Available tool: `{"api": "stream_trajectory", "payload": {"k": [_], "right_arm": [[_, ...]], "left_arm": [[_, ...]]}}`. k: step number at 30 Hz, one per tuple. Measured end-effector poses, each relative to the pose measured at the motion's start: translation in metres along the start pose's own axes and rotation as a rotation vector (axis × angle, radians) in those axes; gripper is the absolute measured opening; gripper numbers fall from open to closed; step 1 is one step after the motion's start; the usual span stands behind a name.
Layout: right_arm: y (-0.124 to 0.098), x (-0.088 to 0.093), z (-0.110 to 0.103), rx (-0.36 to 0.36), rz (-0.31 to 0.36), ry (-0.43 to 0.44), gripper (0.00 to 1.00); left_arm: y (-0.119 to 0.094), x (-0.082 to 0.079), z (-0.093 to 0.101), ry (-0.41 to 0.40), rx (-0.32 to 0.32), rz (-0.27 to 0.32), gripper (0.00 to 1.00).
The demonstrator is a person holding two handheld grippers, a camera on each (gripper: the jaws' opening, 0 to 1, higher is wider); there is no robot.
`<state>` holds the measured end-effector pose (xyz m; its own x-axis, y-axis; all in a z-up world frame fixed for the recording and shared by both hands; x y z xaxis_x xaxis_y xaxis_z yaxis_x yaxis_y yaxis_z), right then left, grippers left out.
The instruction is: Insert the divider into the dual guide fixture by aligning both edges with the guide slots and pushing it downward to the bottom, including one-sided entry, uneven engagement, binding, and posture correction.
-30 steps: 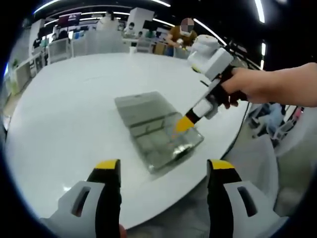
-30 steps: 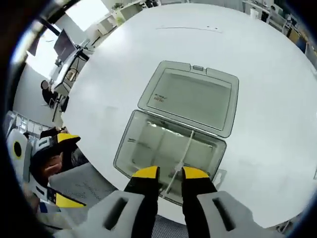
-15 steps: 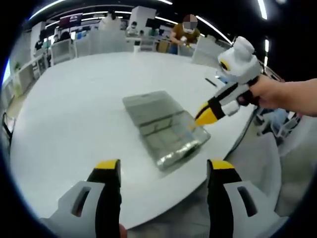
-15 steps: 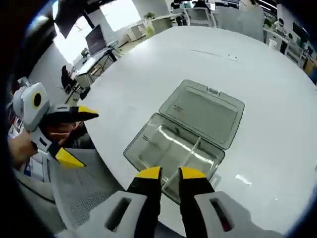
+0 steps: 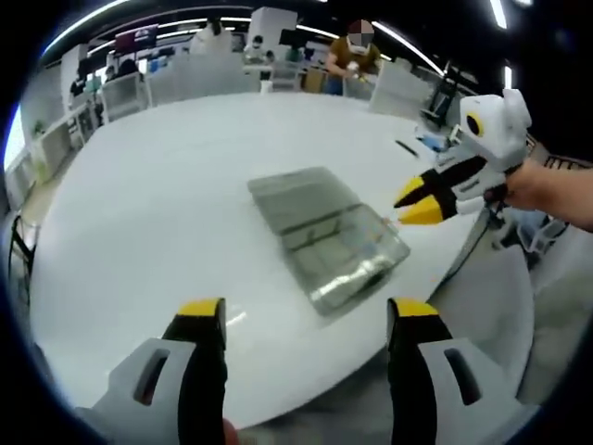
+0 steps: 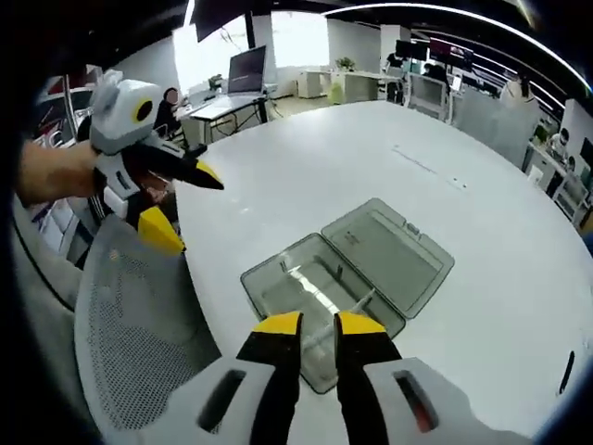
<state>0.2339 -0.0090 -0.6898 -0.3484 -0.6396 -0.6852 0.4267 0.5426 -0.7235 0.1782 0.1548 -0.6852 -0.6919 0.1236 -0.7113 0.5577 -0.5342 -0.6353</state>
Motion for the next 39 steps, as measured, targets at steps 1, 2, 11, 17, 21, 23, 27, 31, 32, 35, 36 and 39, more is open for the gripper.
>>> {"api": "stream_trajectory", "payload": {"k": [1,2,11,17,21,23,27,31,32,35,36,39], "right_arm": [[-0.001,0.0,0.0,0.0,0.006,0.001,0.11],[-0.004,0.002,0.0,0.001,0.011,0.0,0.11],[-0.017,-0.001,0.001,-0.002,0.126,-0.018,0.13],[-0.023,0.004,-0.002,-0.01,0.148,-0.043,0.15],[-0.027,0.008,-0.006,-0.025,0.155,-0.066,0.22],[-0.029,0.009,-0.006,-0.03,0.161,-0.062,0.23],[-0.035,0.008,-0.009,-0.031,0.198,-0.064,0.23],[-0.036,0.009,-0.008,-0.015,0.213,-0.067,0.28],[-0.036,0.009,-0.008,-0.017,0.215,-0.061,0.3],[-0.038,0.007,-0.007,-0.015,0.239,-0.062,0.32],[-0.038,0.007,-0.007,-0.014,0.238,-0.059,0.33],[-0.038,0.008,-0.006,-0.016,0.231,-0.047,0.39]], "left_arm": [[0.0,0.0,-0.001,0.001,-0.003,-0.002,0.69],[-0.001,0.0,-0.002,0.002,-0.006,-0.004,0.69],[-0.003,0.003,-0.006,0.012,-0.024,-0.031,0.69],[-0.005,0.006,-0.011,0.02,-0.033,-0.05,0.7],[-0.005,0.008,-0.014,0.02,-0.037,-0.064,0.7],[-0.006,0.009,-0.016,0.021,-0.041,-0.071,0.7],[-0.004,0.01,-0.02,0.023,-0.043,-0.087,0.7],[-0.003,0.012,-0.025,0.025,-0.047,-0.105,0.69],[-0.002,0.012,-0.027,0.024,-0.049,-0.107,0.69],[-0.001,0.013,-0.031,0.018,-0.051,-0.115,0.7],[-0.001,0.014,-0.032,0.017,-0.052,-0.117,0.7],[0.0,0.016,-0.034,0.017,-0.056,-0.133,0.7]]}}
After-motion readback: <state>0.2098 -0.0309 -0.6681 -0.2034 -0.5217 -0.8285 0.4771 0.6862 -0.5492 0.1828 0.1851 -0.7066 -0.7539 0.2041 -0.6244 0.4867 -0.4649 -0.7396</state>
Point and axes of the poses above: the point that each gripper's makers call its tool centre point, and the gripper's own axes: y roughly forward along the fingers, z roughly to its right, x roughly out of its underside, the point moved 2 cm from there along -y, roughly backward along the fingers, and after that the axes turned 10 degrees about x, right-handed, at the moved point
